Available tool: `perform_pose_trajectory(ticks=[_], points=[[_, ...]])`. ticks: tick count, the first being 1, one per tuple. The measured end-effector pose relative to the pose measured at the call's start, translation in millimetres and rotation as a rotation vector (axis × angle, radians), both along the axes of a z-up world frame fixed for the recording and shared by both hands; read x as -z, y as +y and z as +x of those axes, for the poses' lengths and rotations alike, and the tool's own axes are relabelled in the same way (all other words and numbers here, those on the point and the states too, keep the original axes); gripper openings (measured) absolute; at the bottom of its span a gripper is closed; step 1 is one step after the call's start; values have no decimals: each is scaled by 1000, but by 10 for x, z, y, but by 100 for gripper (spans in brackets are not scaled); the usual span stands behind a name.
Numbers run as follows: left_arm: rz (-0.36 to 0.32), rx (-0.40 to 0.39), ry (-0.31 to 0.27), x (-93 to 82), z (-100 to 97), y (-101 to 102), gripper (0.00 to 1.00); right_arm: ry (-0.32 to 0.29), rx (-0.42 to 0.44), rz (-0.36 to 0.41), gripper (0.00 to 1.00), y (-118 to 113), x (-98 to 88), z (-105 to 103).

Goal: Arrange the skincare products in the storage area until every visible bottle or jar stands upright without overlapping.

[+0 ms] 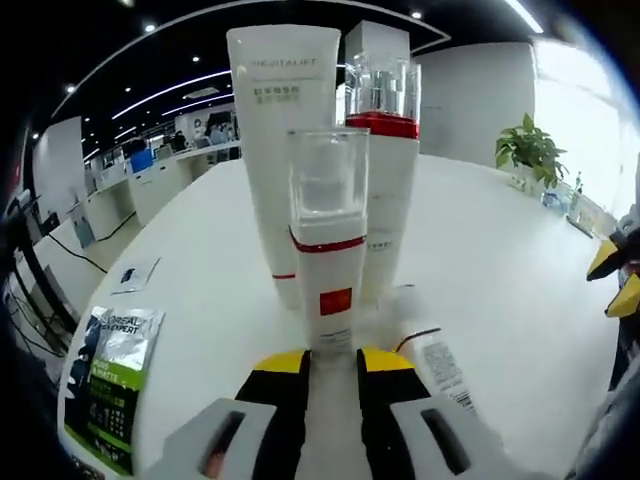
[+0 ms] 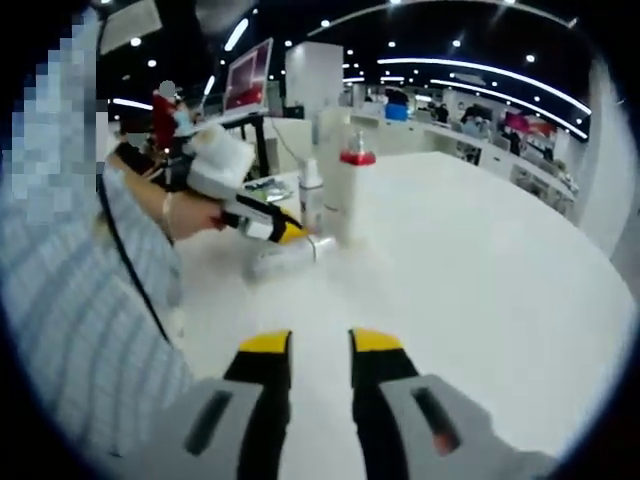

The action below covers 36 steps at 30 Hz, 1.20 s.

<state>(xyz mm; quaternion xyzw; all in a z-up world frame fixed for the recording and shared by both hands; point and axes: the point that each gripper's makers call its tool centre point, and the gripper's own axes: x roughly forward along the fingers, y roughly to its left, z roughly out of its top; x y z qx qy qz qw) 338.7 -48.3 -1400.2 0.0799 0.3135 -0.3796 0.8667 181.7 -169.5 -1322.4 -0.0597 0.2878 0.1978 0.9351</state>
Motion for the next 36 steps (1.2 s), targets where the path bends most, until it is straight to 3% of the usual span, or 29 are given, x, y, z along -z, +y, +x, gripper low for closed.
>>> perform_pose_trajectory(ticks=[5, 7, 12, 16, 20, 22, 24, 26, 29, 33, 36], points=[[-53, 5, -18, -187, -75, 163, 22, -14, 45, 21, 21, -91, 13, -87], [-74, 9, -8, -285, -104, 215, 22, 11, 80, 37, 21, -156, 113, -184], [-129, 35, 25, -467, -248, 130, 28, 5, 145, 85, 21, -249, 126, -216], [-169, 37, 125, -465, -435, -22, 36, -6, 169, 92, 21, -275, 115, -179], [-156, 54, 141, -420, -518, -117, 49, -14, 170, 99, 21, -239, 110, -163], [-122, 70, 142, -360, -563, -157, 60, -16, 171, 100, 21, -221, 122, -180], [-75, 93, 153, -285, -606, -165, 63, -16, 177, 102, 21, -220, 135, -206], [-34, 110, 188, -207, -664, -173, 61, -18, 191, 106, 21, -239, 145, -251], [26, 119, 168, -107, -643, -172, 58, -22, 208, 109, 21, -269, 144, -303], [123, 144, 143, 2, -630, -114, 45, -16, 233, 105, 21, -330, 165, -368], [128, 156, 139, -5, -670, -116, 33, -17, 244, 105, 21, -353, 160, -398]])
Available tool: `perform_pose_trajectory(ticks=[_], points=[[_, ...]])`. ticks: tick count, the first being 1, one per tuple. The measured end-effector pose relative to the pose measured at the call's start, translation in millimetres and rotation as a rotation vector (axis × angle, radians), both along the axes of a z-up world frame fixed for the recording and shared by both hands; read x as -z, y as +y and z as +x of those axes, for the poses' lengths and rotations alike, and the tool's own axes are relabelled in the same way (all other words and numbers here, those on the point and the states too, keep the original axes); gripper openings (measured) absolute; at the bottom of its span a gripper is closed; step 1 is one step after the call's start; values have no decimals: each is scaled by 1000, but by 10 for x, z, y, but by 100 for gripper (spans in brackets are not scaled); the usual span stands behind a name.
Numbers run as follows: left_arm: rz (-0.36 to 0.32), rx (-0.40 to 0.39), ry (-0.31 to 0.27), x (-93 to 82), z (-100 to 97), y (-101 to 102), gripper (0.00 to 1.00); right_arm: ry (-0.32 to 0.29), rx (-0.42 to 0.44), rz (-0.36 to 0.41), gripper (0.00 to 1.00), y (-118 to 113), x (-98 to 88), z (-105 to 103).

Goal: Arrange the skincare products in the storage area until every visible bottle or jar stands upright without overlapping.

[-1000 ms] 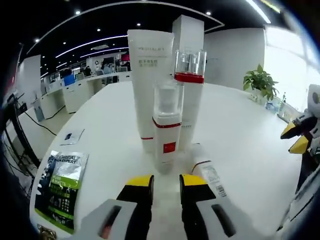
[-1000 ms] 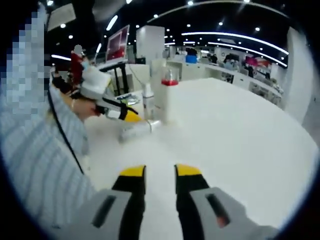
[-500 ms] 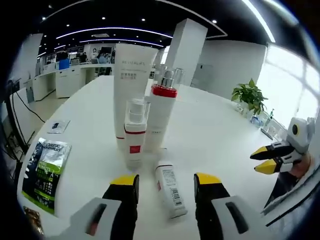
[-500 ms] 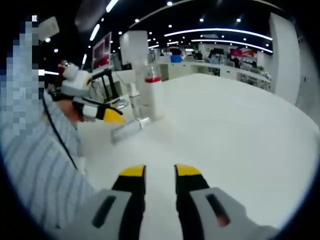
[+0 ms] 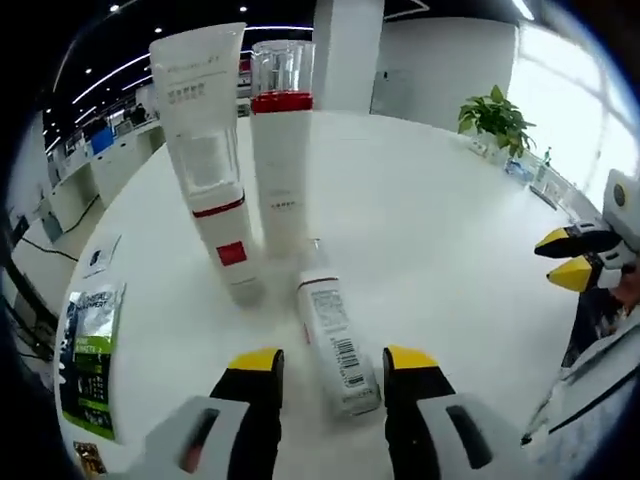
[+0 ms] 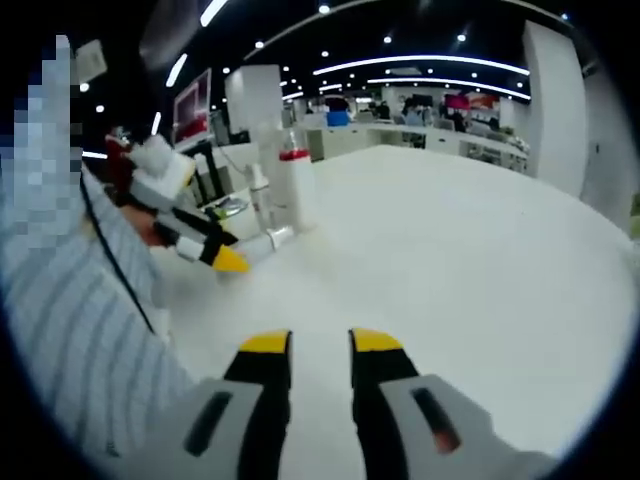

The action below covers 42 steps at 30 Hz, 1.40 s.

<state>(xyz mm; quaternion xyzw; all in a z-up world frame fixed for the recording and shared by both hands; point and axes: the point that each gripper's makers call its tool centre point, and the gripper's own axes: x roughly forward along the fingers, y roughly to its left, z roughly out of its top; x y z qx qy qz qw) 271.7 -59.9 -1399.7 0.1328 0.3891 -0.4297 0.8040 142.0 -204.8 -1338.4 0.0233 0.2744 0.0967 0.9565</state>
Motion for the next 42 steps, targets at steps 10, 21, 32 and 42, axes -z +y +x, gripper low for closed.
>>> perform_pose_trajectory(ticks=[10, 21, 32, 42], points=[[33, 31, -28, 48, 5, 115, 23, -6, -28, 0, 21, 85, -3, 38], [54, 211, -46, 44, -158, 241, 22, 36, -157, 22, 21, 392, 120, 190], [120, 582, -26, 49, -384, 344, 22, 67, -420, -3, 26, 891, 172, 519], [143, 920, -24, 21, -602, 525, 21, 150, -711, -85, 30, 1336, 490, 630]])
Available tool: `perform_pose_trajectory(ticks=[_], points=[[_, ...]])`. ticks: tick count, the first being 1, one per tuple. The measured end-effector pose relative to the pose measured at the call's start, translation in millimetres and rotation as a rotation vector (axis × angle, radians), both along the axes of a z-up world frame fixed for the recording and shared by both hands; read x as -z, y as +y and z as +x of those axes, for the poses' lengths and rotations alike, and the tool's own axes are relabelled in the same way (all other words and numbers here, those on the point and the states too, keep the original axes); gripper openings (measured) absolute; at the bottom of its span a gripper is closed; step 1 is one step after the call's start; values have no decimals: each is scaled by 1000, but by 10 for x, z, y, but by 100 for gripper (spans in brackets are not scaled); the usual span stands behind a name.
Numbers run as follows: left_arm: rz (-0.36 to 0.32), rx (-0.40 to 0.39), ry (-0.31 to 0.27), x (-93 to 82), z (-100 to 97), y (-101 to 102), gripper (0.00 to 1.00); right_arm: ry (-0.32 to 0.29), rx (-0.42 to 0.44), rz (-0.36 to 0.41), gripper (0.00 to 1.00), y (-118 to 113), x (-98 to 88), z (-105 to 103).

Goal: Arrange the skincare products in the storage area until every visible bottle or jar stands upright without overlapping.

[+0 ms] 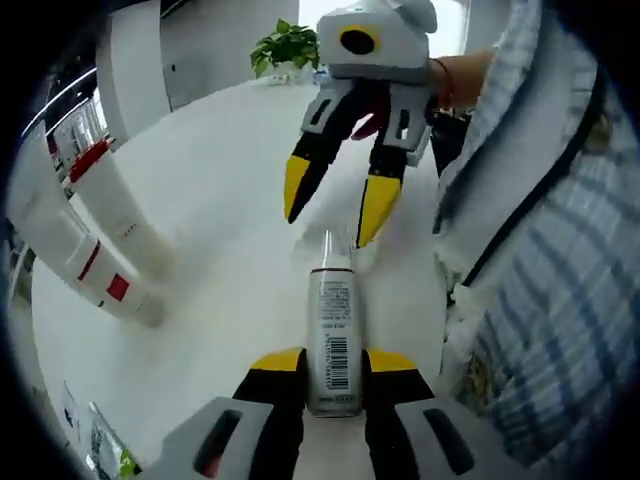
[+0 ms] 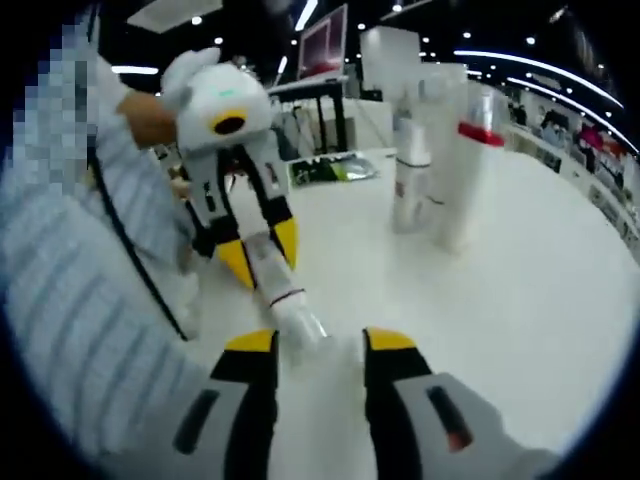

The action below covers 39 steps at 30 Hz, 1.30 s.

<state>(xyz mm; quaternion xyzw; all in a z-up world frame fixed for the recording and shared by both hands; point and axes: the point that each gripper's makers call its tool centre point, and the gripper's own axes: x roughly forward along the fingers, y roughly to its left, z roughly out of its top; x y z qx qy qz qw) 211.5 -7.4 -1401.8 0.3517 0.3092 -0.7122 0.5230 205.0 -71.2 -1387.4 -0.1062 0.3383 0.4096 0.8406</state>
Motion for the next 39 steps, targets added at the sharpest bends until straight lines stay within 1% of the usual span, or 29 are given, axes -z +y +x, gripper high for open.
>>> perform_pose_trajectory(ticks=[2, 3, 5, 6, 9, 11, 14, 16, 18, 19, 20, 21, 22, 24, 25, 27, 29, 30, 31, 34, 35, 36, 37, 38, 39], points=[[-1, 11, -3, -9, 7, 7, 21, 12, -37, -16, 28, 60, 65, -28], [-2, 15, -3, -11, 8, 11, 21, 14, -41, -19, 27, 71, 74, -32], [-11, 26, -7, -13, 12, 26, 21, 7, -70, -38, 21, 107, 106, -48], [-21, 29, -6, -18, 17, 33, 21, -33, -85, -53, 21, 104, 82, -5], [-43, 30, 0, -19, 25, 41, 21, 0, -90, -55, 20, 99, 59, -42], [-56, 26, 4, -17, 32, 35, 21, -21, -105, -68, 20, 87, 11, -36], [-79, 7, 15, -27, 50, 14, 21, -45, -129, -64, 19, 73, -125, -33], [-86, -6, 11, -22, 87, -12, 21, -70, -142, -43, 19, 79, -278, -12], [-111, 6, -7, -22, 115, -56, 21, -116, -160, -5, 19, 122, -523, 35], [-116, 3, -3, -19, 122, -73, 21, -123, -161, 3, 18, 130, -562, 45], [-129, 2, 2, -23, 136, -96, 21, -153, -164, 47, 18, 195, -724, 106], [-140, 5, 7, -18, 134, -124, 21, -158, -164, 60, 18, 210, -769, 116], [-150, 8, 13, -16, 130, -150, 21, -172, -169, 98, 18, 283, -877, 148], [-161, 7, 23, -9, 118, -198, 21, -190, -187, 89, 18, 362, -950, 193], [-170, 4, 33, -6, 106, -223, 21, -214, -204, 90, 18, 433, -992, 221], [-189, -3, 58, 2, 80, -254, 21, -230, -216, 101, 17, 534, -1034, 267], [-191, -5, 64, 20, 66, -260, 21, -243, -233, 109, 17, 630, -1045, 295], [-213, 10, 50, 25, 65, -287, 21, -255, -245, 102, 17, 675, -1043, 311], [-212, 6, 58, 32, 60, -282, 21, -258, -247, 100, 18, 686, -1043, 316], [-231, 1, 69, 41, 72, -297, 21, -273, -246, 90, 19, 701, -1043, 334], [-234, -4, 74, 41, 70, -300, 21, -288, -232, 89, 19, 677, -1049, 334], [-236, -7, 77, 43, 71, -307, 21, -295, -212, 102, 23, 659, -1060, 334], [-238, -2, 71, 46, 68, -302, 21, -276, -175, 120, 27, 633, -1047, 333], [-244, -1, 71, 39, 66, -301, 21, -271, -114, 170, 31, 576, -1039, 346], [-246, 0, 70, 37, 67, -299, 21, -270, -100, 183, 33, 563, -1035, 348]])
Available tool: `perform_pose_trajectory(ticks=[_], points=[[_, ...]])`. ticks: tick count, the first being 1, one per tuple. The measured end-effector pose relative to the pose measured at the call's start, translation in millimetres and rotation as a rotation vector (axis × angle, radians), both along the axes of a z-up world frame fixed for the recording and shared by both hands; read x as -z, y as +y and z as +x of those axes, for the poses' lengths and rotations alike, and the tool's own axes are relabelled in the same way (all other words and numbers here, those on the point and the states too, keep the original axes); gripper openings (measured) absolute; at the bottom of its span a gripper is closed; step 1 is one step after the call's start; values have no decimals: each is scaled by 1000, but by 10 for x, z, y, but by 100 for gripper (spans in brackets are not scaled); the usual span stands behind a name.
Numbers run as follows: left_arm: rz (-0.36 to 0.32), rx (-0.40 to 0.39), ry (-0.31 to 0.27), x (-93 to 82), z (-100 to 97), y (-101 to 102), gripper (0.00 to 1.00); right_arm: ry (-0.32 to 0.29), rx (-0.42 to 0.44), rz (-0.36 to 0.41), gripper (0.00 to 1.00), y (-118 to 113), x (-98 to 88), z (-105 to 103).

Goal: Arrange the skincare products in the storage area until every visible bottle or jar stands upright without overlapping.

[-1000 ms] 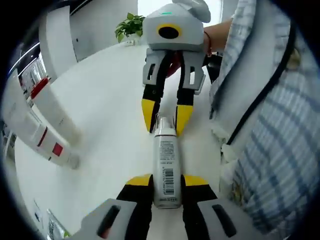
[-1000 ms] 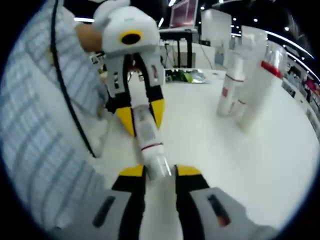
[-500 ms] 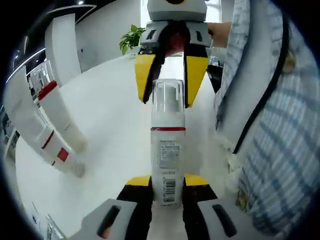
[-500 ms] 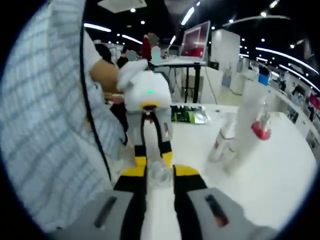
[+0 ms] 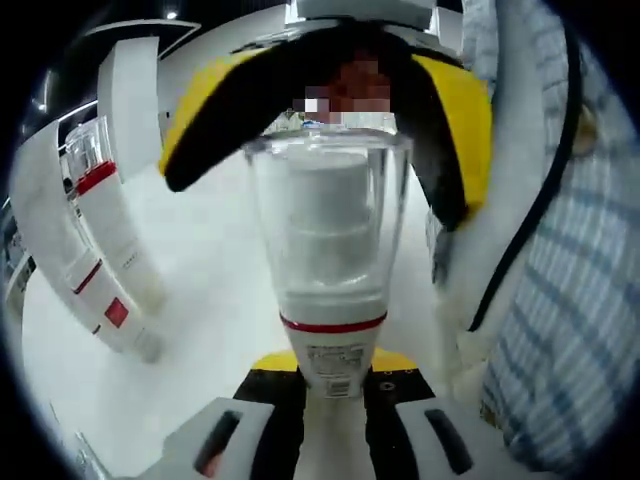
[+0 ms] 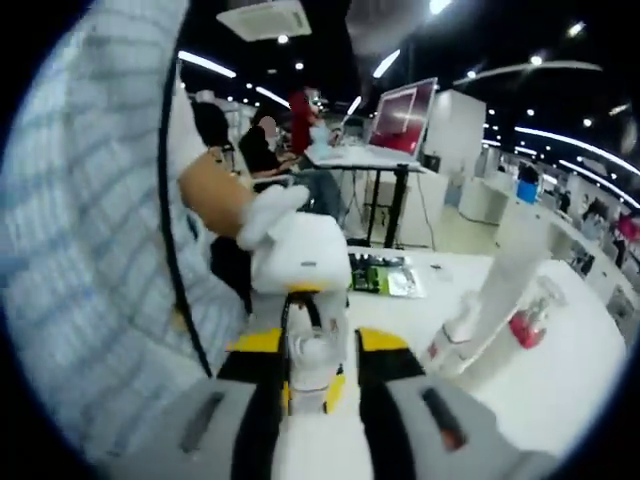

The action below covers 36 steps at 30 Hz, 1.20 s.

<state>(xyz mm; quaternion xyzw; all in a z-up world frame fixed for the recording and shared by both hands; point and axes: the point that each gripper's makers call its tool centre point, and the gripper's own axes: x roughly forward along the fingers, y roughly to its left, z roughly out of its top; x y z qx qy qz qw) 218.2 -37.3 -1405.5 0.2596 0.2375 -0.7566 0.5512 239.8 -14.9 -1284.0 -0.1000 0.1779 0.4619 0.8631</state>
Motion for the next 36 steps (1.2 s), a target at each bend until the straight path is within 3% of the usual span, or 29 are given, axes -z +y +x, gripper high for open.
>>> perform_pose_trajectory(ticks=[1, 2, 6, 8, 10, 15, 18, 22, 27, 36], points=[[-4, 0, 0, 0, 0, 2, 21, 13, 12, 23, 33, -16, 23, -13], [-10, -4, 4, -6, 0, 7, 21, 65, 9, 50, 32, -6, 111, -76], [-12, -4, -1, -14, -1, 16, 21, 79, 0, -47, 28, 68, 415, -88], [-11, -2, -4, -12, -1, 21, 22, 100, 17, -44, 25, 112, 476, -54], [-8, 1, -10, -17, -4, 23, 22, 67, 18, -25, 21, 142, 460, -5], [28, -59, -7, -33, 39, 52, 24, 97, 55, -3, 20, 42, 456, -6], [41, -109, -4, -42, 116, 106, 32, 84, 78, -9, 20, -25, 453, 37], [69, -198, -14, -50, 272, 289, 34, 57, 124, -27, 20, -159, 456, 199], [57, -283, -20, -65, 398, 402, 33, 38, 207, -25, 20, -350, 455, 464], [51, -350, -26, -25, 432, 538, 31, 12, 295, -17, 20, -614, 450, 916]])
